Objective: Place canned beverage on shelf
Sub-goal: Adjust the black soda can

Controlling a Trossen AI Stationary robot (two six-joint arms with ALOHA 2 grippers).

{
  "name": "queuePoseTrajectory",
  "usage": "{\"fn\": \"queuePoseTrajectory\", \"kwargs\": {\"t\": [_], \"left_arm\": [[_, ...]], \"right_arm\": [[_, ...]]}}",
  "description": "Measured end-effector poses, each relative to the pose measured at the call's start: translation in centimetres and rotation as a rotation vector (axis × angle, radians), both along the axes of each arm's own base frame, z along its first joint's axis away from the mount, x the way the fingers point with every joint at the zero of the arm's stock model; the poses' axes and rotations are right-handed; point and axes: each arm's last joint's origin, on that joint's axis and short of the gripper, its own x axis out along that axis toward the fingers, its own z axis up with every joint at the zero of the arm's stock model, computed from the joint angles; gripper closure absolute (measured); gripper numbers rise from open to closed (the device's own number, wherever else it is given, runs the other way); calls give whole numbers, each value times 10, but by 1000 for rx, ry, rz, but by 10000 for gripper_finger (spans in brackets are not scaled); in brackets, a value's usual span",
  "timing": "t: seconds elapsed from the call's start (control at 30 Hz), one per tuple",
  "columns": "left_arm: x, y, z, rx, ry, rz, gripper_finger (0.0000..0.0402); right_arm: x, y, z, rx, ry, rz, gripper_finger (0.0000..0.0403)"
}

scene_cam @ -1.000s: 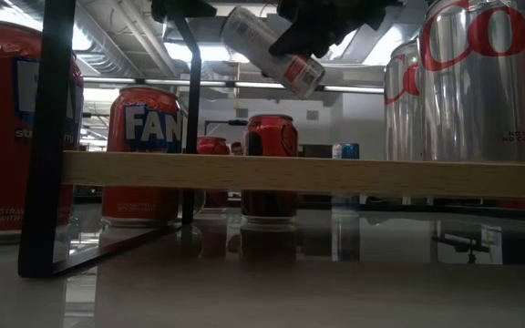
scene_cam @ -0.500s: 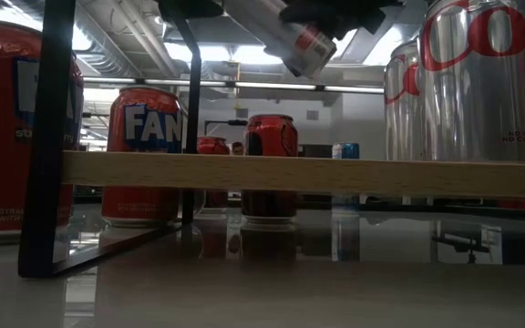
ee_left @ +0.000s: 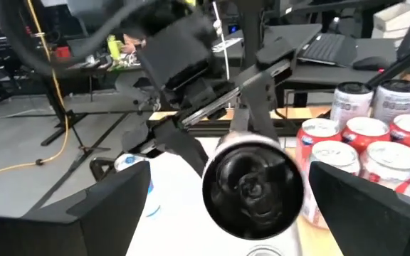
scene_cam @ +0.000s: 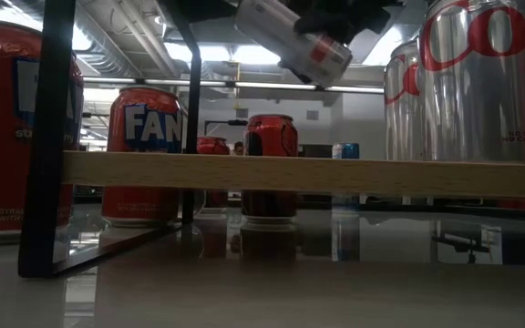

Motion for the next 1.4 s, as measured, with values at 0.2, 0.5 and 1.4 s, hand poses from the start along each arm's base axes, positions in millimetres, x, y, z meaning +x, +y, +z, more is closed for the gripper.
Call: {"fn": "queuePoseTrajectory", "kwargs": {"t": [0.2,0.5,1.4], "left_arm": [[0,-1,1,-7,-7,-38,23],[1,-2,0,-14,-2,-76,23],[2,-1,0,-23,-16,-41,23]], "right_arm": [[-3,0,-4,-30,43,-12,155],[2,-1,0,-27,2,-46,155],[16,11,13,-89,-183,-28,155]]}}
